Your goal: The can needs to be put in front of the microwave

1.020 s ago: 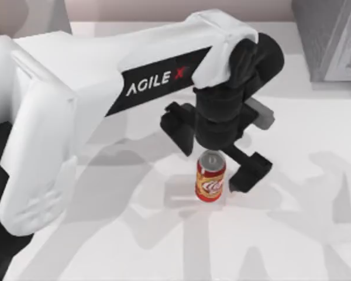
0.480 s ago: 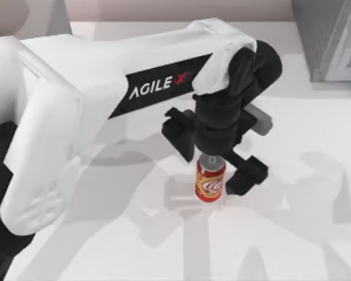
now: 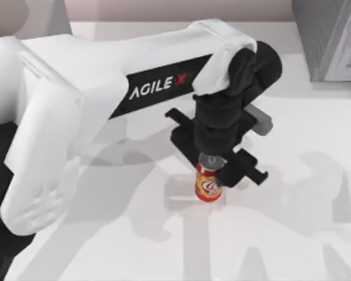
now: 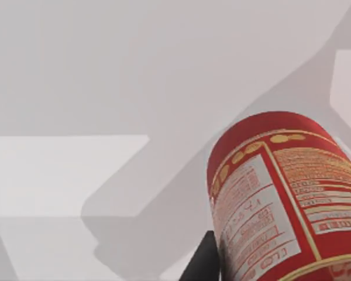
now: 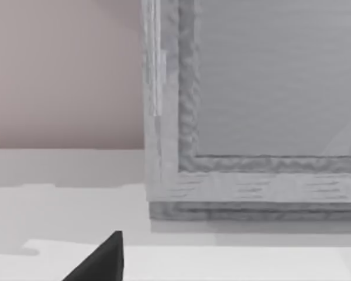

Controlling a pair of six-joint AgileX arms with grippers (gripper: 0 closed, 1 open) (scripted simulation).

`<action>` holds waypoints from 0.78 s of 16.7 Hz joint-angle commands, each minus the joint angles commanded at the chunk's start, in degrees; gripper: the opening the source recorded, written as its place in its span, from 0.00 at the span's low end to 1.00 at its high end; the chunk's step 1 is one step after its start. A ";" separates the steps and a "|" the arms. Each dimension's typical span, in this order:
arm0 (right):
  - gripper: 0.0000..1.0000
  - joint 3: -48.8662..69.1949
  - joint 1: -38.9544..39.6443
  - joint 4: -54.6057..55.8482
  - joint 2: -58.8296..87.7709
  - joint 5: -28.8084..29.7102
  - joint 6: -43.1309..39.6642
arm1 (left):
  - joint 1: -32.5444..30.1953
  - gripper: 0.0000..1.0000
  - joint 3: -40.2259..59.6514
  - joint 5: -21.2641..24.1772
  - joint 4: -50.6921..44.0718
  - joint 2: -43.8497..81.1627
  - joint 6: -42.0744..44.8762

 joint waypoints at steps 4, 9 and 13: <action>1.00 0.00 0.00 0.00 0.00 0.00 0.00 | 0.00 0.00 0.00 0.00 0.00 0.00 0.00; 1.00 0.00 0.00 0.00 0.00 0.00 0.00 | 0.00 0.00 0.00 0.00 0.00 0.00 0.00; 1.00 0.00 0.00 0.00 0.00 0.00 0.00 | -0.06 0.00 1.04 0.06 -1.00 -0.06 0.06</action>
